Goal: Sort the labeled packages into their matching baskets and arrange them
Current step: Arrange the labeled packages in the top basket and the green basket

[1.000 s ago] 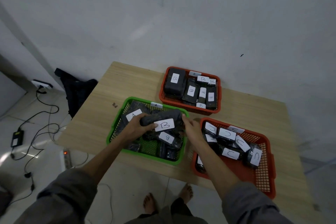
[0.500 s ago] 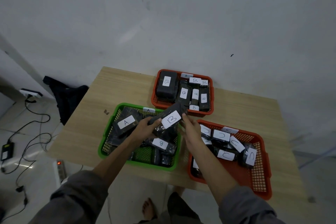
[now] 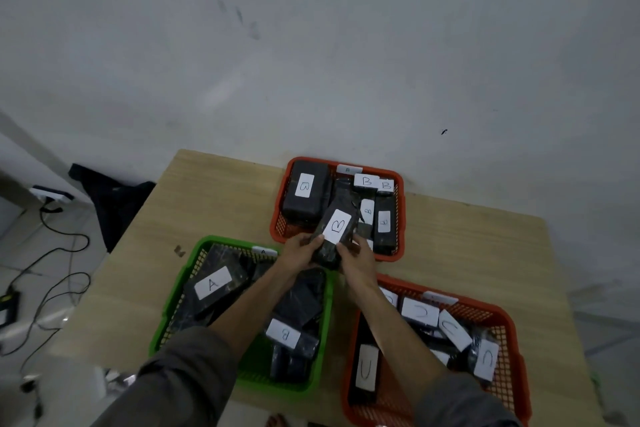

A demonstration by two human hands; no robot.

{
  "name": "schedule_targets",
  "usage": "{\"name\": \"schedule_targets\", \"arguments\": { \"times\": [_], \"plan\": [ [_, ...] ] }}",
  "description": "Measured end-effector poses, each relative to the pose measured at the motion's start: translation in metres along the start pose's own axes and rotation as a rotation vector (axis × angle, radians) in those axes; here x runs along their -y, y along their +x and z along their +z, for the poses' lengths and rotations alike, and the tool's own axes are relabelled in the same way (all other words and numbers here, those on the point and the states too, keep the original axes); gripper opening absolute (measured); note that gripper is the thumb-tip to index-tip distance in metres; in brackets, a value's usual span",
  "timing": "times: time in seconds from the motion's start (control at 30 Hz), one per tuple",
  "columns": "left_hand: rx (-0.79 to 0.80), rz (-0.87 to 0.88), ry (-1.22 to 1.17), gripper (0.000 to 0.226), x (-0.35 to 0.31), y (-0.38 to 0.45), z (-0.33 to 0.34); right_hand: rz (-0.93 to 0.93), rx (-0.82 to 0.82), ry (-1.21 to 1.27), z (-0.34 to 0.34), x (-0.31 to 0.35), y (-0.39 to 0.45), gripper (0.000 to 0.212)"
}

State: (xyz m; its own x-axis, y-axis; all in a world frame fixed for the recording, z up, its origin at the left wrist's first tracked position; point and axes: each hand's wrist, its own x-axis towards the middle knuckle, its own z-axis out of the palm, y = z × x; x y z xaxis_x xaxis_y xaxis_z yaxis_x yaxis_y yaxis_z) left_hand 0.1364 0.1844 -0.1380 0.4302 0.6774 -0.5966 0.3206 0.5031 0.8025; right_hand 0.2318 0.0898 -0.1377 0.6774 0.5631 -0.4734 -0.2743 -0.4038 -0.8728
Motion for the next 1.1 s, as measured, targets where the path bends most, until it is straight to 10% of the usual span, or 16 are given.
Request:
{"name": "schedule_targets", "arguments": {
  "times": [0.53, 1.1],
  "plan": [
    [-0.308, 0.351, 0.790, 0.039, -0.034, 0.090, 0.032, -0.059, 0.058, -0.308, 0.013, 0.029, 0.148, 0.048],
    [-0.206, 0.475, 0.824, 0.030, -0.029, 0.079, -0.001, -0.195, 0.006, -0.409, -0.002, 0.022, 0.137, 0.038]
  ]
}}
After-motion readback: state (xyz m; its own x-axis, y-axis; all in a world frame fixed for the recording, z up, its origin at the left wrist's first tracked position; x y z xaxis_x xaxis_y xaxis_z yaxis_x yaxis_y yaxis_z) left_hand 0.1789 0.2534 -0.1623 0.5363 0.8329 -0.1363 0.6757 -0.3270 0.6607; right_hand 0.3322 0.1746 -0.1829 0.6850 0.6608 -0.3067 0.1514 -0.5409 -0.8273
